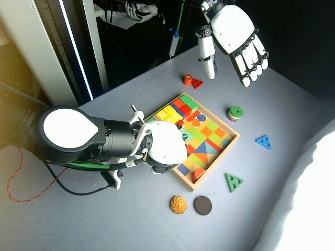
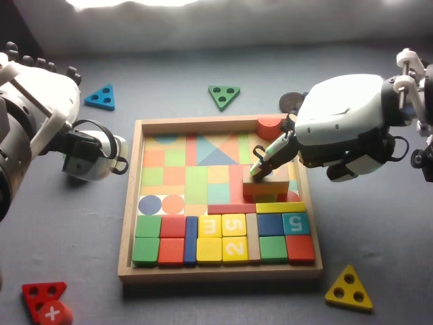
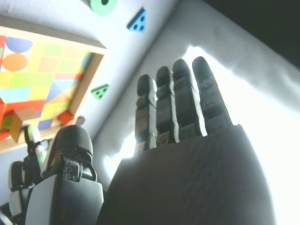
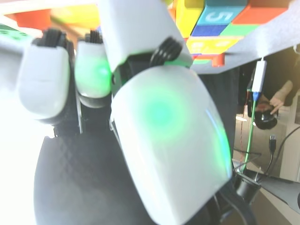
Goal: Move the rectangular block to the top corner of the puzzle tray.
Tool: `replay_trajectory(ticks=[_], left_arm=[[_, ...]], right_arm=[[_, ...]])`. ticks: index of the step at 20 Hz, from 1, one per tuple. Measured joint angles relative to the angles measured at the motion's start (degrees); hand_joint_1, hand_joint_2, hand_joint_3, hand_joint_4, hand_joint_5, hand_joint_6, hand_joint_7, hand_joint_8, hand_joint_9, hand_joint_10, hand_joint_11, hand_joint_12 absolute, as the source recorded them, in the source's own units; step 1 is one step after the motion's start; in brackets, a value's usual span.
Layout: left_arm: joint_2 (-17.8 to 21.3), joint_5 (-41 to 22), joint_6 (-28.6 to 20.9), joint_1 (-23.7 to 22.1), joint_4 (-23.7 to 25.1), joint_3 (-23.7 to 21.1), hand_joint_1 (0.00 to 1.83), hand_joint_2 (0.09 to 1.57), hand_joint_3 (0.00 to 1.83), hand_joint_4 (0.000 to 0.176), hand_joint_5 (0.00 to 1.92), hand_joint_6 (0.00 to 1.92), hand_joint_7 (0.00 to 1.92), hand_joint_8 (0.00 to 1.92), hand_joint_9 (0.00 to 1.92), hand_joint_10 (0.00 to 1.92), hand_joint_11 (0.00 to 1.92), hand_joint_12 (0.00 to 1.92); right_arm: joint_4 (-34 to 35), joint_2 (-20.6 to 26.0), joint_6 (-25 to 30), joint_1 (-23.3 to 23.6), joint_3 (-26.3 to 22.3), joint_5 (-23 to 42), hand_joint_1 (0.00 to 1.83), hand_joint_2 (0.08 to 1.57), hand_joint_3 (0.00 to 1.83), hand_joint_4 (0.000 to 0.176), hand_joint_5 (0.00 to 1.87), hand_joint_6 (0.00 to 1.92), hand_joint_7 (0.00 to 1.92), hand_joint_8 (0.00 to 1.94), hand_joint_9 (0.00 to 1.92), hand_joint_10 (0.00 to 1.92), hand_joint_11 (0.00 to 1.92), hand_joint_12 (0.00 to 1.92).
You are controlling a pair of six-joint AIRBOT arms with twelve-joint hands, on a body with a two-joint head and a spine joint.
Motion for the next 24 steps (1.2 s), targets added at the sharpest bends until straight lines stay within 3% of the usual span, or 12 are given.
replay_trajectory(ticks=[11,19,24], left_arm=[[-0.07,-0.24,0.09,0.02,-0.02,0.0,0.0,1.3,0.0,0.0,0.27,0.0,0.25,0.0,0.19,0.0,0.0,0.29],[-0.46,-1.09,0.09,0.02,-0.13,0.11,0.0,1.3,0.0,0.0,0.32,0.01,0.31,0.01,0.25,0.01,0.0,0.43],[-0.46,-1.09,0.11,0.02,-0.11,0.11,0.0,1.3,0.0,0.0,0.29,0.01,0.28,0.0,0.22,0.0,0.0,0.38]], right_arm=[[0.11,-1.92,-0.22,-0.02,3.52,1.18,1.68,1.2,0.0,0.0,0.59,0.0,1.36,1.94,1.49,1.92,1.55,1.92],[0.35,-3.45,-2.23,0.0,5.97,2.21,1.69,1.2,0.0,0.0,0.58,0.0,1.38,1.94,1.49,1.92,1.55,1.92],[0.5,-5.6,-2.95,0.0,10.45,4.57,1.69,1.19,0.0,0.0,0.58,0.01,1.38,1.94,1.49,1.92,1.55,1.92]])
